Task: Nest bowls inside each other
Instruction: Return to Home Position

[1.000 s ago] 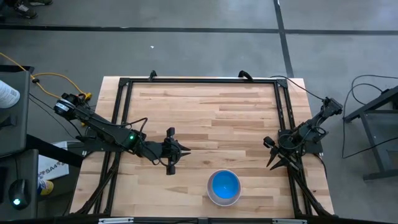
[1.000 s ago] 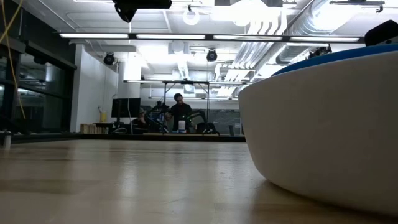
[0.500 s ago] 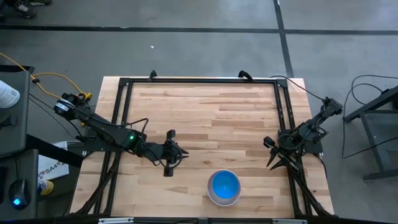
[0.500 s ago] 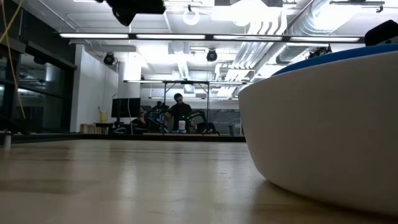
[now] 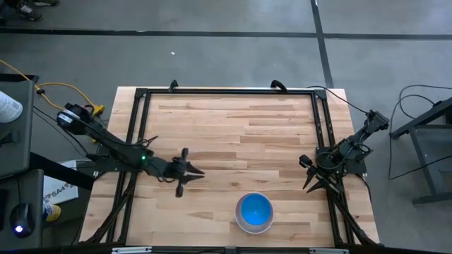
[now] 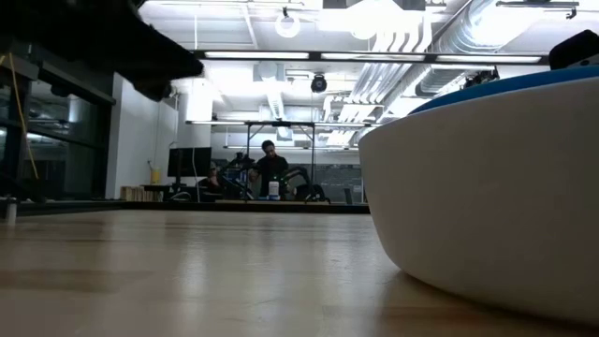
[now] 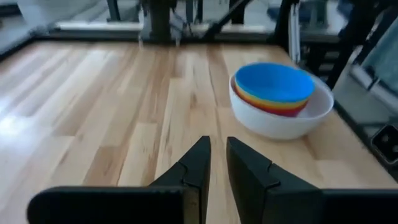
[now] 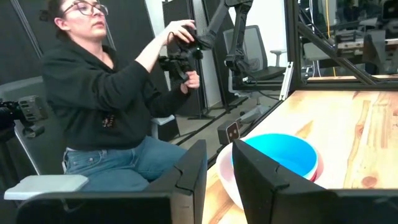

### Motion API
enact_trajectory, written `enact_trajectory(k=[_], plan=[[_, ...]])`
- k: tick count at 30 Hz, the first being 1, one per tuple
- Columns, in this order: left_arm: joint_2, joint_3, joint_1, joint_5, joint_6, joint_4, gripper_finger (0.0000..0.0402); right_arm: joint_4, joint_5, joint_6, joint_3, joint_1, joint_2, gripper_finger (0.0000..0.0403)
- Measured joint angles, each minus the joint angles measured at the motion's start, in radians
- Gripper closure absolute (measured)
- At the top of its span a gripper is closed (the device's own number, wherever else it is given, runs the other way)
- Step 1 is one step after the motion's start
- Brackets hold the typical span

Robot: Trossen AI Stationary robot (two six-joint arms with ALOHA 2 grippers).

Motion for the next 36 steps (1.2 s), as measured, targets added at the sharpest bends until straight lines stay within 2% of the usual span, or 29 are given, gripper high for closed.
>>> enact_trajectory(k=[6, 13, 25, 36], plan=[[-0.057, -0.136, 0.0, 0.0, 0.077, 0.187, 0.035, 0.0, -0.002, 0.0, 0.0, 0.0, 0.002, 0.0332], [-0.194, -0.247, 0.001, -0.009, 0.125, 0.229, 0.035, 0.0, -0.001, 0.0, 0.0, 0.0, 0.005, 0.0332], [-0.466, -0.368, 0.001, -0.015, 0.186, 0.174, 0.035, 0.001, -0.001, 0.0, 0.0, 0.0, 0.01, 0.0332], [-0.7, -0.383, 0.001, -0.019, 0.222, -0.025, 0.035, 0.0, -0.002, 0.0, 0.0, 0.0, 0.01, 0.0332]])
